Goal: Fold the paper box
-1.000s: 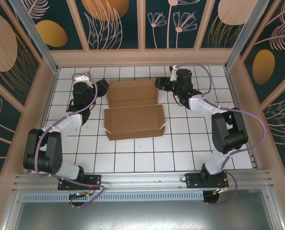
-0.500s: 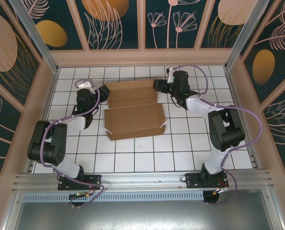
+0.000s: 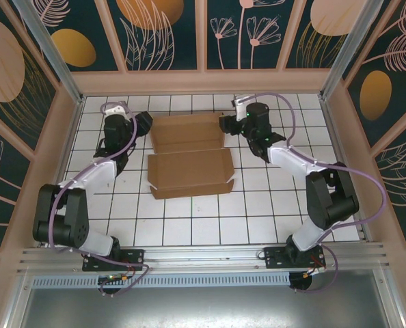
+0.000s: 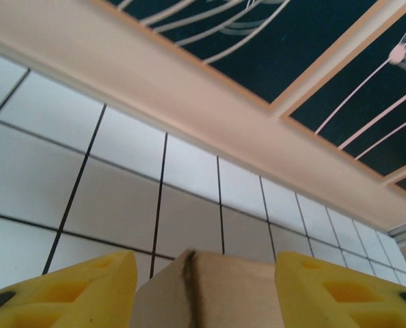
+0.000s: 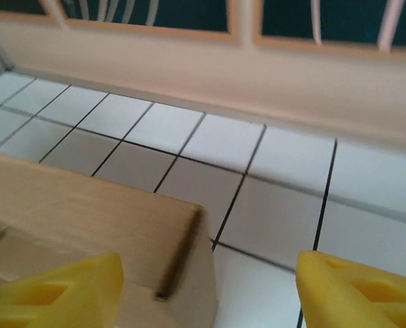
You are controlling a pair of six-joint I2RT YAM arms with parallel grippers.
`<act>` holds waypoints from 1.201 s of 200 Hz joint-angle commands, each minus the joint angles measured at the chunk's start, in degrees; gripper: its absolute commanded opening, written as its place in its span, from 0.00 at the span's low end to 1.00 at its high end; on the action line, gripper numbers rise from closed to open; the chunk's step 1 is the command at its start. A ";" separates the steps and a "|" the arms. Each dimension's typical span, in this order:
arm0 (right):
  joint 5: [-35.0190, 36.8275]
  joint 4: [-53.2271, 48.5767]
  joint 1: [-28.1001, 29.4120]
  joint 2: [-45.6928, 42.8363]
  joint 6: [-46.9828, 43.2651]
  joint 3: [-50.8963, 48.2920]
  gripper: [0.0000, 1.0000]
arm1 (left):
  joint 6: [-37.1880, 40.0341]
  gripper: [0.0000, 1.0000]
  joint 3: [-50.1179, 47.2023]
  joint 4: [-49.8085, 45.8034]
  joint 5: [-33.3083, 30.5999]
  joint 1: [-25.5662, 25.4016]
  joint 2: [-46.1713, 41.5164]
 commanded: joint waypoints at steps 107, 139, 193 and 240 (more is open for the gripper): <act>19.00 0.52 17.49 16.40 -47.52 17.65 0.81 | 0.20 0.51 -5.01 -12.30 -8.22 0.31 -19.40; 18.67 -2.35 17.77 19.95 -48.75 20.33 0.77 | -0.18 0.51 -5.26 -11.67 -7.98 0.33 -19.15; 19.00 -5.41 16.29 25.13 -46.53 25.92 0.61 | -1.03 0.51 -4.92 -11.02 -6.76 0.33 -17.08; 13.85 -12.80 11.59 29.21 -37.89 32.41 0.42 | -0.58 0.51 -5.09 -10.70 -6.65 0.36 -16.84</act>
